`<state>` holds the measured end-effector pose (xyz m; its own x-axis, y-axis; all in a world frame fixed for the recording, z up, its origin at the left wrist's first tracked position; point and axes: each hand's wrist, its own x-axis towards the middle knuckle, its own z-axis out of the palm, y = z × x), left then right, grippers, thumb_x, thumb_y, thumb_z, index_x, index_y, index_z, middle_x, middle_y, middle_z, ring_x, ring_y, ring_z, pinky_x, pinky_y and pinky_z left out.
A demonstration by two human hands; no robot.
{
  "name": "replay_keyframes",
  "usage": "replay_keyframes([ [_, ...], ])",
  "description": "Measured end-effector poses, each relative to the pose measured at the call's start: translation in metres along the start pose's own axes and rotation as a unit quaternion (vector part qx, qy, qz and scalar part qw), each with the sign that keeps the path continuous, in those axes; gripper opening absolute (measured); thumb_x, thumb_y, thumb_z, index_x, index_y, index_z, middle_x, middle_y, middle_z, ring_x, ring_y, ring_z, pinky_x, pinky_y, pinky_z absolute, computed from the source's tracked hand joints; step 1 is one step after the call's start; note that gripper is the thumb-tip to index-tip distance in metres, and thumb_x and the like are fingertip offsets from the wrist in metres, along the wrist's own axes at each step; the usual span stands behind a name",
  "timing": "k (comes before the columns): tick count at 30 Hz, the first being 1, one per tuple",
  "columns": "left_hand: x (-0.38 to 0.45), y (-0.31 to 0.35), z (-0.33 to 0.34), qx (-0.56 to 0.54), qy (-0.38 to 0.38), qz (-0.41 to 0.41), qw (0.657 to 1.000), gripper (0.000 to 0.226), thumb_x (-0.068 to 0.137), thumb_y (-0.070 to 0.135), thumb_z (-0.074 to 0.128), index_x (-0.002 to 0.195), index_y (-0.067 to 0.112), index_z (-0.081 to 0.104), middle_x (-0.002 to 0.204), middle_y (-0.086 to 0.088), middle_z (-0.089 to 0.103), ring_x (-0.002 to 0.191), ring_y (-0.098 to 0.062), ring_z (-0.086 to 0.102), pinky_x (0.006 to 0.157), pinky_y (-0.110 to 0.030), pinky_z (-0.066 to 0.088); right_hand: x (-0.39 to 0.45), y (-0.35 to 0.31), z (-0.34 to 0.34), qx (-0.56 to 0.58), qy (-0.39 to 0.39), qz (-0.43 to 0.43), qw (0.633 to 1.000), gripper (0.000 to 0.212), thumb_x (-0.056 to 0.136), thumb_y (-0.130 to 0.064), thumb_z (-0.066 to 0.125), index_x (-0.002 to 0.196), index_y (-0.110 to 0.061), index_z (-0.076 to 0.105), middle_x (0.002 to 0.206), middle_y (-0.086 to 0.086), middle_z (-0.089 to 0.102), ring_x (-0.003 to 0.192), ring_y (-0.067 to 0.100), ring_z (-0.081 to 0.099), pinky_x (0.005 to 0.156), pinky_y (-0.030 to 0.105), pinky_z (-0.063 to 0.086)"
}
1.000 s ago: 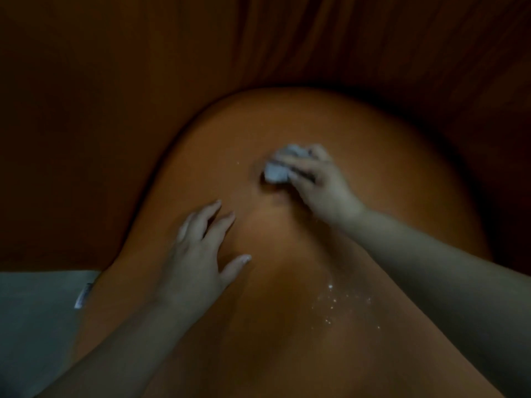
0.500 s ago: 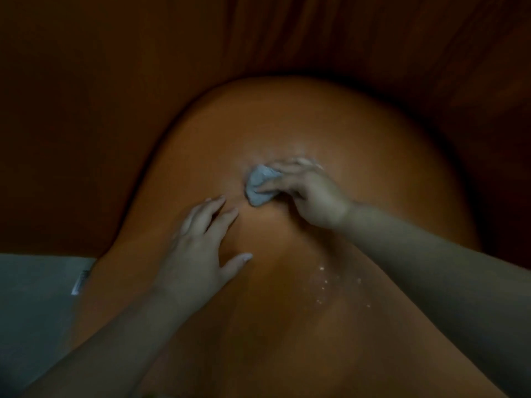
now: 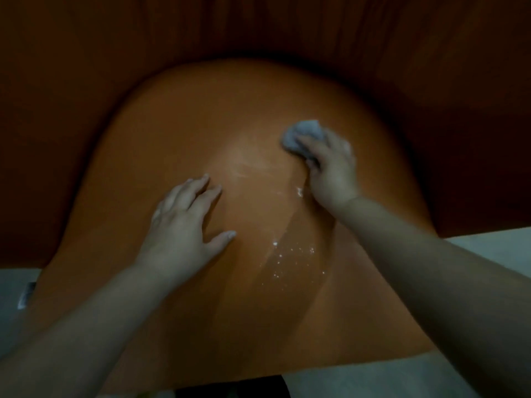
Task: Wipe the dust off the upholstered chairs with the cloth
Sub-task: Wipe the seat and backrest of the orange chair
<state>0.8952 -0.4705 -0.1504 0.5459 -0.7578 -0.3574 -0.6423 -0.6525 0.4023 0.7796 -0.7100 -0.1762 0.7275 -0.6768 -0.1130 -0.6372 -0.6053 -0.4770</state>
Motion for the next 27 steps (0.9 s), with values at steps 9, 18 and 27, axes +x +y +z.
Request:
replay_keyframes([
  [9, -0.015, -0.002, 0.013, 0.036, -0.013, 0.039, 0.999, 0.083, 0.077, 0.064, 0.058, 0.148, 0.032, 0.028, 0.158, 0.010, 0.013, 0.145, -0.015, 0.005, 0.117, -0.040, 0.011, -0.105, -0.013, 0.017, 0.170, -0.072, -0.068, 0.981, 0.050, 0.085, 0.001, 0.053, 0.123, -0.031, 0.062, 0.125, 0.008, 0.056, 0.114, 0.032, 0.049, 0.103, 0.030, 0.033],
  [18, -0.036, -0.004, 0.032, 0.083, -0.031, 0.056, 0.994, 0.094, 0.075, 0.067, 0.058, 0.151, 0.034, 0.013, 0.159, 0.011, -0.005, 0.145, -0.013, -0.009, 0.117, -0.038, -0.002, -0.117, -0.009, 0.031, 0.031, -0.031, -0.014, 0.999, 0.052, 0.089, -0.009, 0.046, 0.135, -0.033, 0.051, 0.141, 0.012, 0.044, 0.127, 0.034, 0.035, 0.103, 0.042, 0.026],
  [27, -0.061, -0.011, 0.030, 0.081, -0.052, 0.090, 0.991, 0.090, 0.080, 0.064, 0.057, 0.152, 0.035, 0.011, 0.159, 0.012, -0.009, 0.145, -0.011, -0.011, 0.114, -0.035, -0.005, -0.169, -0.009, 0.015, 0.096, 0.103, 0.120, 0.983, 0.047, 0.091, -0.007, 0.056, 0.135, -0.020, 0.052, 0.126, 0.019, 0.047, 0.113, 0.035, 0.045, 0.097, 0.030, 0.033],
])
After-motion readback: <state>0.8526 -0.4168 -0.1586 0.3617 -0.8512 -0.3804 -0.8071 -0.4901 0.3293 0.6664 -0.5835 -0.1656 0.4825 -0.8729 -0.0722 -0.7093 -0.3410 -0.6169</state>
